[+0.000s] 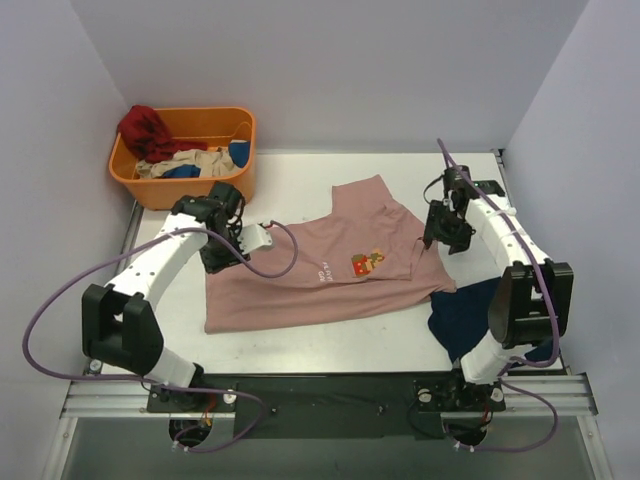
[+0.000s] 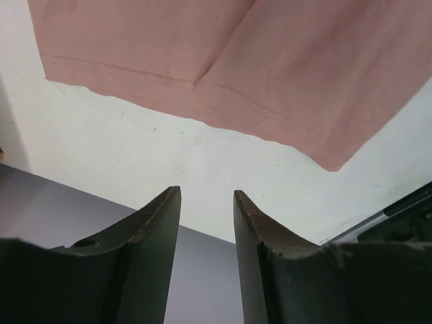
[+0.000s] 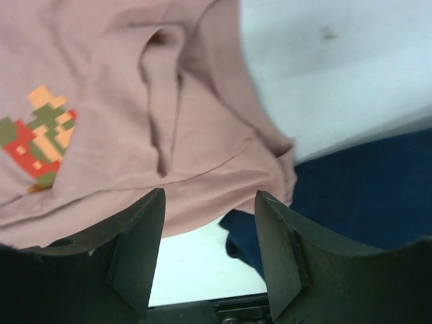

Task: Fold and stack the t-shirts
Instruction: Fold the flattened tshirt in 1/3 of the way

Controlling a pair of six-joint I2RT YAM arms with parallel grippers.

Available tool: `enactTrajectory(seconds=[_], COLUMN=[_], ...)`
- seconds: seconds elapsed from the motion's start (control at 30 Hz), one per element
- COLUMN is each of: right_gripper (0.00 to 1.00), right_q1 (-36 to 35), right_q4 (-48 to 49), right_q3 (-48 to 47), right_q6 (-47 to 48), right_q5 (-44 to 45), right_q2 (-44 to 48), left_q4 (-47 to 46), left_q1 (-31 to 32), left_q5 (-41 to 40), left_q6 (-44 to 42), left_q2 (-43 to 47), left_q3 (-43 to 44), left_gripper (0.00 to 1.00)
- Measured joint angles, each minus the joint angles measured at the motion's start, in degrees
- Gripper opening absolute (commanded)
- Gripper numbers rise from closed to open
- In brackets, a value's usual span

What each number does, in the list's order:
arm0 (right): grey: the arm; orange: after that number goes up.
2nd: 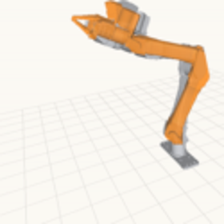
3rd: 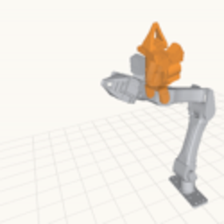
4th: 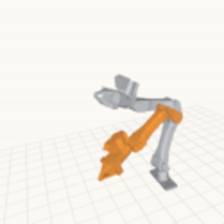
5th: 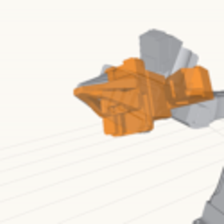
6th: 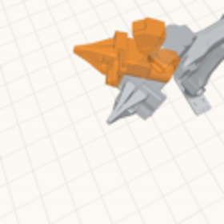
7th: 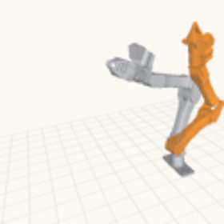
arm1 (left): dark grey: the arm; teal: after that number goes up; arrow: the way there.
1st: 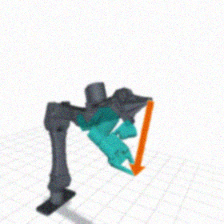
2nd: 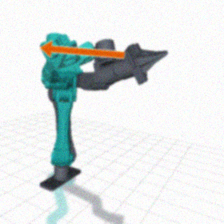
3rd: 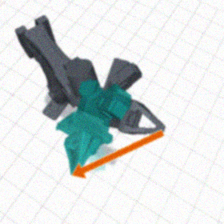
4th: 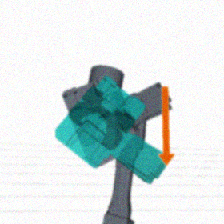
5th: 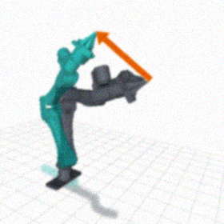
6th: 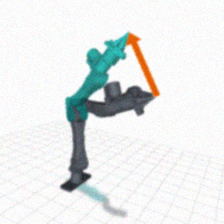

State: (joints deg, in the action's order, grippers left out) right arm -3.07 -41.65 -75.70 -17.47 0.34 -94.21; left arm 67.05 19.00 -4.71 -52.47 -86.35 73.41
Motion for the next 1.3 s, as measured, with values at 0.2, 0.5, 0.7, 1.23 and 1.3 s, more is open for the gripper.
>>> enactTrajectory(seconds=[0.2,0.5,0.7,1.23,1.3], right_gripper=[0.48,0.41,0.09,0.00,0.00], right_q1=[-5.75,-7.41,-7.37,-7.08,-7.19], right_q4=[1.51,4.92,6.03,5.73,5.29], right_q3=[1.38,3.67,5.51,4.31,3.17], right_q6=[-0.50,-2.67,-4.15,-4.98,-4.81], right_q5=[-4.63,-9.51,-11.61,-13.03,-13.07], right_q2=[-2.05,-12.46,-14.29,-14.19,-13.70], left_q4=[-9.70,-22.32,-23.56,-18.32,-17.07], left_q1=[-0.57,-4.39,-4.90,-7.02,-7.04], left_q5=[0.81,6.91,10.45,11.28,11.28], left_q6=[5.05,7.17,5.27,1.46,0.85], left_q2=[-3.19,-8.50,-9.16,-14.80,-14.23], left_q3=[-5.09,-6.08,-9.79,-8.83,-8.83], left_gripper=[0.47,0.40,0.39,0.30,0.33])
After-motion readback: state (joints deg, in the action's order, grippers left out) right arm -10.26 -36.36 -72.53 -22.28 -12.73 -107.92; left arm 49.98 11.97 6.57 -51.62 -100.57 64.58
